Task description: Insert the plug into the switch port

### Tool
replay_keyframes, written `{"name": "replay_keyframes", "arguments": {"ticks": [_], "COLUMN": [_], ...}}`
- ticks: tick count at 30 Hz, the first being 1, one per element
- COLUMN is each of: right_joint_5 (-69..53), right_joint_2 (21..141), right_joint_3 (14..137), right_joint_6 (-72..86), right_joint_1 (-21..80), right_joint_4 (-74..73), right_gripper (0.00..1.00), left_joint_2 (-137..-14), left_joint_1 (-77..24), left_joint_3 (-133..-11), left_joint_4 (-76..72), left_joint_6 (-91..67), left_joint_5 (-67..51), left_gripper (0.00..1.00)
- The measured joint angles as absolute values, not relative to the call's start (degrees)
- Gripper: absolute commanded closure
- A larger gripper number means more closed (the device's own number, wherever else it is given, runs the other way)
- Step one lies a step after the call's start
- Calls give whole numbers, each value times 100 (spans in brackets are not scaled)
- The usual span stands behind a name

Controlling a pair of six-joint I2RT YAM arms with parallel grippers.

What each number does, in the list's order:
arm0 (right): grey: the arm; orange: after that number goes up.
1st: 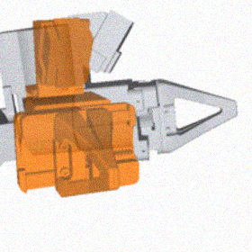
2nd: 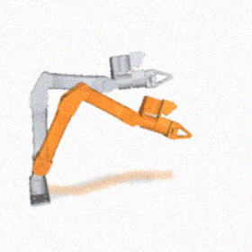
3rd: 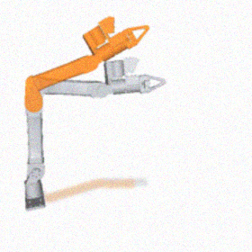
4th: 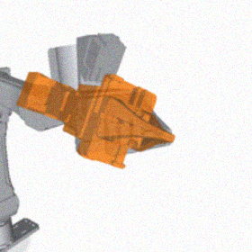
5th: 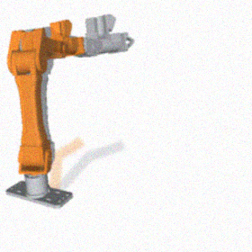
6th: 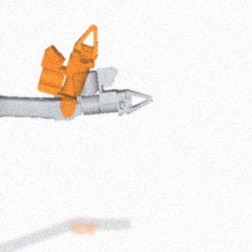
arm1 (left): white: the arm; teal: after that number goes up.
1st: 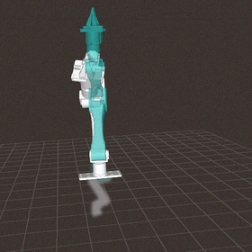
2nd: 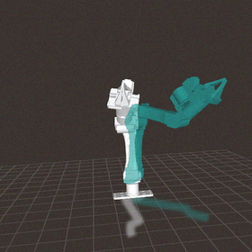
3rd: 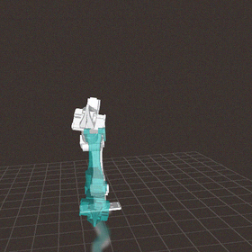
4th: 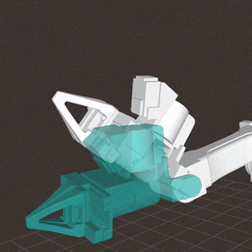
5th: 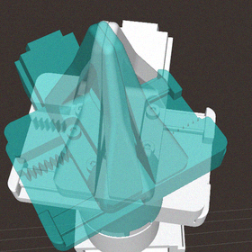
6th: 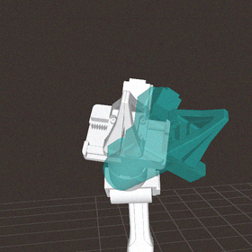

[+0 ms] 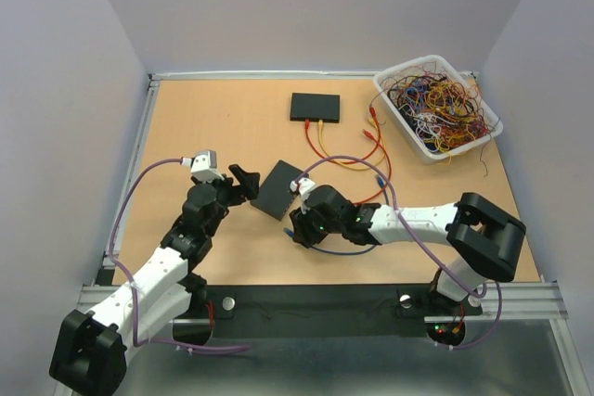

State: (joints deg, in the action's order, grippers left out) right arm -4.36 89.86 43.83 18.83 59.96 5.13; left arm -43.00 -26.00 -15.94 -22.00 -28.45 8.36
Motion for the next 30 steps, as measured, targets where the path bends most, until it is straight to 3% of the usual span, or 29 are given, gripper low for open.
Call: {"name": "replay_keyframes", "arguments": {"ticks": [19, 30], "right_joint_5": [-128, 106], "right_joint_2": [9596, 9800], "right_joint_3": [4759, 4884], "right_joint_6": [1883, 1881], "right_joint_1": [6073, 6200], "right_joint_4": [510, 513], "right_gripper": [58, 78], "left_joint_2": [-4329, -4333], "left_joint_1": [-2576, -2576], "left_joint_3": [-1531, -1531], "left_joint_4": [-2340, -2340], "left_joint_6": [-2860, -2862], "left_joint_5": [801, 801], "left_gripper": [7, 8]}}
